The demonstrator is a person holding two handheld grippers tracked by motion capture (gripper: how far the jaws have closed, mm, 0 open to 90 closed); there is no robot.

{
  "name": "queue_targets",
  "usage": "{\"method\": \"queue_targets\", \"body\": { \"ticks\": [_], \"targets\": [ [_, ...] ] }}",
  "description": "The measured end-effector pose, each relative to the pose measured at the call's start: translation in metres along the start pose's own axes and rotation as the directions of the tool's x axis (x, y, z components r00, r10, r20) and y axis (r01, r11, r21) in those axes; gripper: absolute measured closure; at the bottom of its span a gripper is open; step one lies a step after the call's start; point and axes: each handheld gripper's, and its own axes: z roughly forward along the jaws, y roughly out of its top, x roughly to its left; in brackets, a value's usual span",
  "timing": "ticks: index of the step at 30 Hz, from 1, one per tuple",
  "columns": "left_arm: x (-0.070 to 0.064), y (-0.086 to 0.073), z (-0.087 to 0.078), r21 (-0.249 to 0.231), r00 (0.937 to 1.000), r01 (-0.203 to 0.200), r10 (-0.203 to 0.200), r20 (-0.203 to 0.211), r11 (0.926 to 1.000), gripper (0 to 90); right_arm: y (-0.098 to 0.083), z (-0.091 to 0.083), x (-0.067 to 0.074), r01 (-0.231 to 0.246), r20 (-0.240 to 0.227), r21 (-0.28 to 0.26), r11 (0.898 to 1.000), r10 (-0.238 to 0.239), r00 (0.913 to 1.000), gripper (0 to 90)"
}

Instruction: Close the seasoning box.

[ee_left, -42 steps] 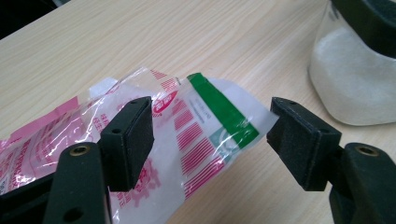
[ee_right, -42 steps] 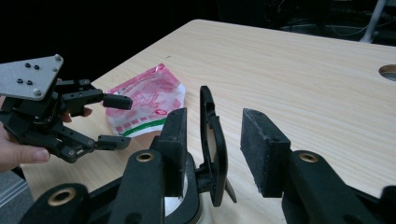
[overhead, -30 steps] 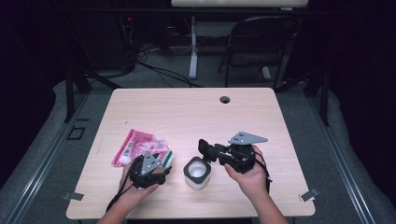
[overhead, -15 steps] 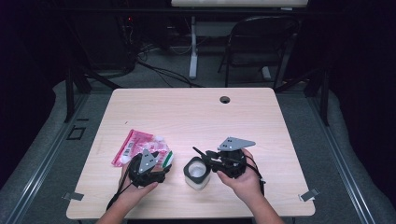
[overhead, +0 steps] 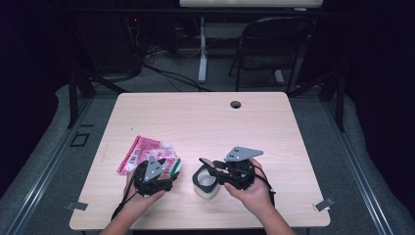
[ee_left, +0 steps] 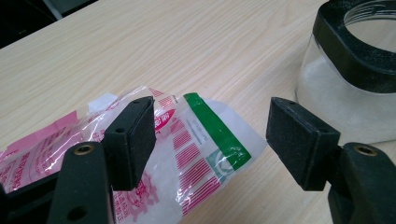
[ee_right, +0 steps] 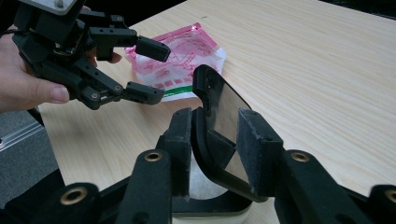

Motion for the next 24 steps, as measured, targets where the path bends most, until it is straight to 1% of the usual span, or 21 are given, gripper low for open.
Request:
{"method": "queue_targets", "body": {
  "ticks": [7, 12, 15, 18, 21, 24],
  "targets": [
    [0.0004, 0.0002, -0.0029, -0.004, 1.0, -0.008, 0.008, -0.004, 1.0, 33.0, -0.0002, 0.0043, 0.0035, 0.006, -0.006, 0.007, 1.0, -0.006, 1.0, 63.5],
    [0.0011, 0.0011, -0.0028, -0.011, 1.0, -0.004, 0.004, -0.004, 0.9999, 33.1, -0.002, 0.0065, 0.0055, 0.012, -0.006, 0.016, 1.0, -0.012, 0.9999, 60.9],
    [0.0003, 0.0019, -0.0023, -0.013, 1.0, -0.008, 0.008, -0.003, 0.9999, 33.1, -0.003, 0.0061, 0.005, 0.008, -0.007, 0.014, 1.0, -0.007, 0.9999, 60.1],
    [-0.0007, 0.0031, -0.0014, -0.014, 0.9999, -0.011, 0.011, 0.003, 0.9998, 33.3, -0.004, 0.0062, 0.0045, -0.015, -0.016, 0.016, 1.0, 0.015, 0.9998, 58.8],
    [-0.0008, 0.0046, -0.0003, -0.014, 0.9998, -0.018, 0.018, 0.007, 0.9997, 33.3, -0.0044, 0.0059, 0.0054, -0.015, -0.012, 0.019, 1.0, 0.015, 0.9998, 58.7],
    [-0.0008, 0.0064, 0.0012, -0.019, 0.9998, -0.016, 0.016, 0.013, 0.9997, 33.6, -0.006, 0.0056, 0.0056, -0.016, -0.021, 0.018, 1.0, 0.016, 0.9997, 57.6]
  ]
}}
